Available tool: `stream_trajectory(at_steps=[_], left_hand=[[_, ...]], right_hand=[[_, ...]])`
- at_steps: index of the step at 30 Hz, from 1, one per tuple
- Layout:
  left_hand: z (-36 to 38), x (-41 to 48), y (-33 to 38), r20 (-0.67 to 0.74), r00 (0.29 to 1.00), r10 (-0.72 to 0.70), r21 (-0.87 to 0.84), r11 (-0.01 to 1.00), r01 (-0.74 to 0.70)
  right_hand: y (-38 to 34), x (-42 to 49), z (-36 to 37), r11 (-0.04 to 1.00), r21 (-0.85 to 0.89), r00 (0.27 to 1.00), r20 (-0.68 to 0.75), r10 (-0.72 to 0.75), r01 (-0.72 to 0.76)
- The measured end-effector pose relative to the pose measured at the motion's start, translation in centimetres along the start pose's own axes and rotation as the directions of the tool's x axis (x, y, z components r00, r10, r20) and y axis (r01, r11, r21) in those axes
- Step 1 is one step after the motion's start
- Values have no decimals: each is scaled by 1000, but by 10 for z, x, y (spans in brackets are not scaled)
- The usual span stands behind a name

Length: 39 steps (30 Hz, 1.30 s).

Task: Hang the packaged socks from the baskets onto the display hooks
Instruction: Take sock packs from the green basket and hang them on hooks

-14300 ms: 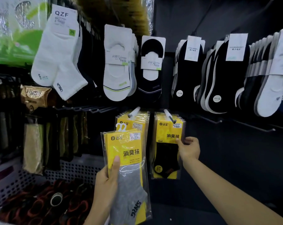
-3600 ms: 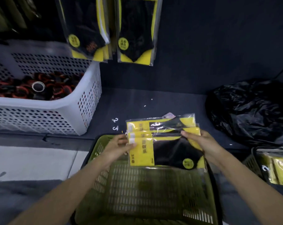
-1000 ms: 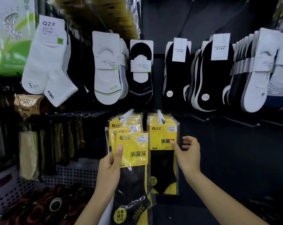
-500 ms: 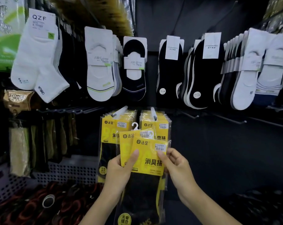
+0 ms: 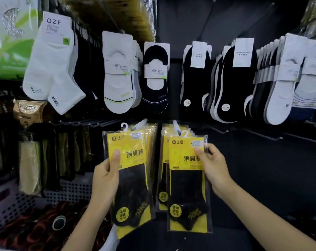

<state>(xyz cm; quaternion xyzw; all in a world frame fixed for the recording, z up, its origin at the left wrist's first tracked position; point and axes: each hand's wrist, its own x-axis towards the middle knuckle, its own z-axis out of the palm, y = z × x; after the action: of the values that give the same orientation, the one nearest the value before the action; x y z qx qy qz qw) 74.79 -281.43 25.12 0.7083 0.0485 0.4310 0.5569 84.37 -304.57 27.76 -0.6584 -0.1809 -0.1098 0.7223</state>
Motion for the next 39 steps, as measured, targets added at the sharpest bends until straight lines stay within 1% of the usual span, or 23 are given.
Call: stream_trajectory(at_steps=[3,5,7,9,12,14,17,19,21,23,25,26,28,30,32,35,39], left_hand=[[-4,3,-2,-7,1000,-7,-13,1000,7],[-3,1,-1,3,1000,-8,-23,1000,8],[0,-2,1,14,1000,-3,-38,999,3],[4,-4,1,24,1000,6,-44,999,-5],[10,-7,-3,75,997,0,-80,997,6],[14,-11,-3,112,994,-16,-106,994,28],[20,-16,-3,141,990,-24,-109,993,40],[25,-19,-3,174,984,-44,-117,991,65],[31,-23,-3,199,979,-44,-105,992,66],[39,-28,-3,229,973,-24,-94,994,46],[48,-32,-5,271,962,-8,-105,994,38],[51,-35,-6,291,957,6,-112,993,28],[57,-39,-6,333,942,27,-145,989,23],[63,-41,-5,385,921,53,-221,975,36],[68,-43,-5,440,896,63,-263,963,62],[74,-46,-4,491,871,12,-227,967,115],[83,-49,-3,478,878,-7,-199,973,116]], right_hand=[[3,9,11,998,-49,999,22,-27,28],[8,15,17,999,-52,1000,0,-5,5],[15,21,19,997,-62,997,-59,44,-47],[23,26,20,989,-113,985,-152,78,-96],[33,28,16,971,-195,954,-288,79,-140],[39,24,12,959,-243,943,-327,61,-147],[46,9,4,947,-280,937,-345,51,-155],[45,-5,3,966,-220,941,-334,54,-134],[37,-21,7,986,-126,963,-258,76,-111],[26,-37,15,991,-15,986,-103,129,-132],[18,-49,23,986,29,984,77,160,-162],[15,-54,26,985,28,976,141,166,-171],[14,-60,27,983,65,968,193,158,-173],[14,-61,24,982,117,978,164,131,-151],[15,-59,17,981,148,991,78,113,-123],[15,-49,8,980,170,993,-40,113,-104],[13,-31,4,990,116,991,-92,92,-81]])
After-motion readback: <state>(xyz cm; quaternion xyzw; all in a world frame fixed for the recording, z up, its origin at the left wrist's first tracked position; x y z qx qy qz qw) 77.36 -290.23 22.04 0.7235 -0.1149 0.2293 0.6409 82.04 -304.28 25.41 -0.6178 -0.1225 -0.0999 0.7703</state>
